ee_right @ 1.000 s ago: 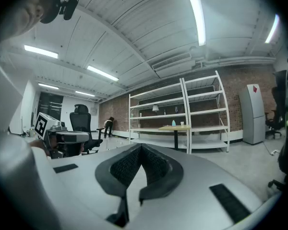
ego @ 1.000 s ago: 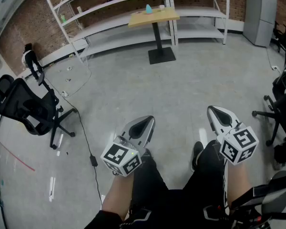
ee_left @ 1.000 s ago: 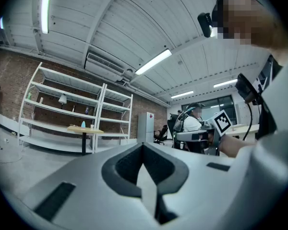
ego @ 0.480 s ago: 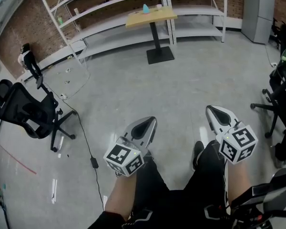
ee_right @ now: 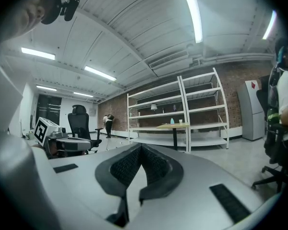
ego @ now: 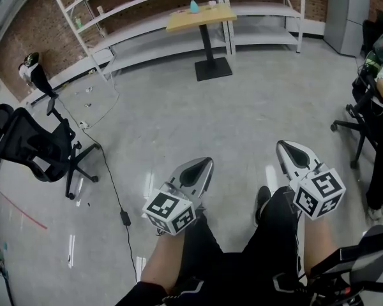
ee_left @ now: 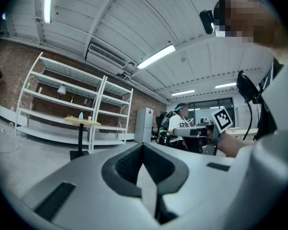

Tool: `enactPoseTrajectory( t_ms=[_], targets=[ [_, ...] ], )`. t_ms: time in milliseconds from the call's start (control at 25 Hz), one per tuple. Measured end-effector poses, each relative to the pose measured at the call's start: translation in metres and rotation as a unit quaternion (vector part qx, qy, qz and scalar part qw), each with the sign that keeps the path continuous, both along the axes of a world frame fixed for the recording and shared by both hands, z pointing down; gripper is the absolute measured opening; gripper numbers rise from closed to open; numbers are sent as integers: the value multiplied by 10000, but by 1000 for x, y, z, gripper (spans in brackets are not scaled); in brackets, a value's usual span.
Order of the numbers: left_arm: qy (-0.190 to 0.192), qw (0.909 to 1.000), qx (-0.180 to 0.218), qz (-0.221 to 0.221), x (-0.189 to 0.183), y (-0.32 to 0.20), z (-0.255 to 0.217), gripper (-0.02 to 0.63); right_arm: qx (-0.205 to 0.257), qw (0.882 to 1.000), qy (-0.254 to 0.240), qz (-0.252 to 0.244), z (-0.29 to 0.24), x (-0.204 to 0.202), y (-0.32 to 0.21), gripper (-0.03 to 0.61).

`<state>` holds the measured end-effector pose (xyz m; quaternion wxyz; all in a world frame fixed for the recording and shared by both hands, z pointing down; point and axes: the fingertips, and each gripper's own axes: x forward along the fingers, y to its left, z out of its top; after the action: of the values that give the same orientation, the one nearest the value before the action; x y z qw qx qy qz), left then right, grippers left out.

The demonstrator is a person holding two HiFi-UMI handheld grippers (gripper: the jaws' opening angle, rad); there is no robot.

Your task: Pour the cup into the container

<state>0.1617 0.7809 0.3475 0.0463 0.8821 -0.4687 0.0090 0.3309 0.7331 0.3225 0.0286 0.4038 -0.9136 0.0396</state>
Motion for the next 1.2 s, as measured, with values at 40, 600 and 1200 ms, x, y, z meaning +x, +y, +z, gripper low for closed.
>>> enactPoseTrajectory(
  t_ms=[40, 600, 1200],
  targets=[
    [-10, 10000, -23, 25, 3, -2, 2, 2, -5, 10000, -30, 19, 1, 3, -3, 2],
    [-127, 9998, -156, 5, -15, -45, 17, 2, -25, 9997, -128, -229, 10, -27, -46, 2],
    [-349, 9991, 191, 116, -40, -172, -22, 2, 169, 9994, -154, -269, -9, -63, -164, 2]
  ],
)
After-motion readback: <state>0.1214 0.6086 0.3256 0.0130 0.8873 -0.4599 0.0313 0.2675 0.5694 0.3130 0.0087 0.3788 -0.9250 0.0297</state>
